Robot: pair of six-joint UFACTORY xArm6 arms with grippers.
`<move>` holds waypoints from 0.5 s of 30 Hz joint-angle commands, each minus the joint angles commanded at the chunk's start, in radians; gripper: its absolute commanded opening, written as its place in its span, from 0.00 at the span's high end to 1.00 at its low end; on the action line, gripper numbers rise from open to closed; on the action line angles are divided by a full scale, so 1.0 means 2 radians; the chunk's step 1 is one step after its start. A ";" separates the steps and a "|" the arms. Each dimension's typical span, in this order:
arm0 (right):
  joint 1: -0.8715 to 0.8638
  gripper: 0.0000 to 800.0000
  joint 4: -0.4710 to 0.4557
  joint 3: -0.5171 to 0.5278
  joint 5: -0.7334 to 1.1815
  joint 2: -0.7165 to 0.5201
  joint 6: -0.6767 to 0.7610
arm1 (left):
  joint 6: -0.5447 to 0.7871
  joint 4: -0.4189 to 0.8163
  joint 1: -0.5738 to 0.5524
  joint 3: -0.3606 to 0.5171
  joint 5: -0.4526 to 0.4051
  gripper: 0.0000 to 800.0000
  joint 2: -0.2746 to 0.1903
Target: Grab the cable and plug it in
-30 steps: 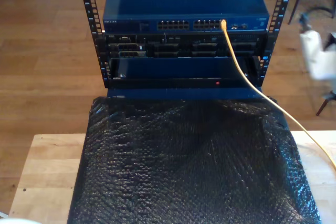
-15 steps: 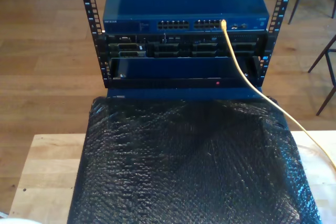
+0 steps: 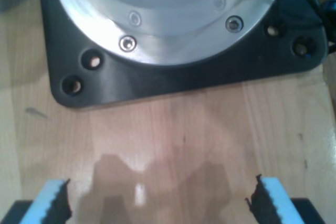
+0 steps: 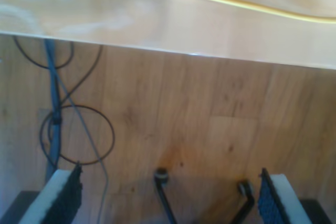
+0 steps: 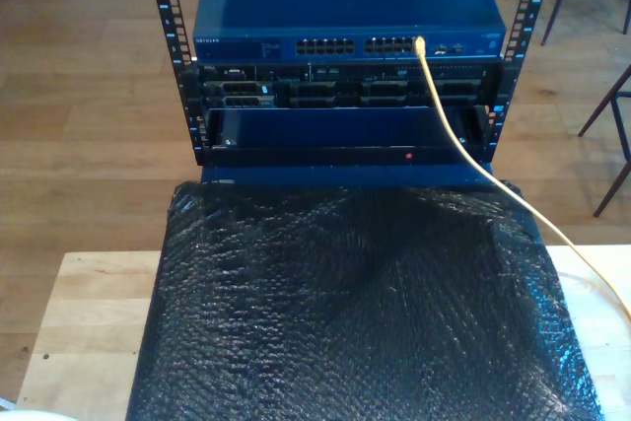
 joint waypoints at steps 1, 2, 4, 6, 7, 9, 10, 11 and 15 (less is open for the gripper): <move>-0.010 0.00 -0.001 0.000 0.007 -0.005 -0.007 | 0.000 0.000 0.000 0.000 0.000 0.00 0.000; -0.018 0.00 -0.001 0.001 0.012 -0.008 -0.015 | 0.000 0.000 0.000 0.000 0.000 0.00 0.000; -0.033 0.00 -0.005 0.005 0.018 -0.010 -0.035 | 0.000 0.000 0.000 0.000 0.000 0.00 0.000; -0.046 0.00 -0.014 0.010 0.020 -0.015 -0.051 | 0.000 0.000 0.000 0.000 0.000 0.00 0.000; -0.052 0.00 -0.019 0.015 0.020 -0.018 -0.057 | 0.000 0.000 0.000 0.000 0.000 0.00 0.000; -0.067 0.00 -0.031 0.028 0.020 -0.022 -0.067 | 0.000 0.000 0.000 0.000 0.000 0.00 0.000; -0.074 0.00 -0.038 0.032 0.020 -0.025 -0.071 | 0.000 0.000 0.000 0.000 0.000 0.00 0.000; -0.080 0.00 -0.044 0.035 0.020 -0.027 -0.075 | 0.000 0.000 0.000 0.000 0.000 0.00 0.000; -0.106 0.00 -0.052 0.060 0.019 -0.031 -0.097 | 0.000 0.000 0.000 0.000 0.000 0.00 0.000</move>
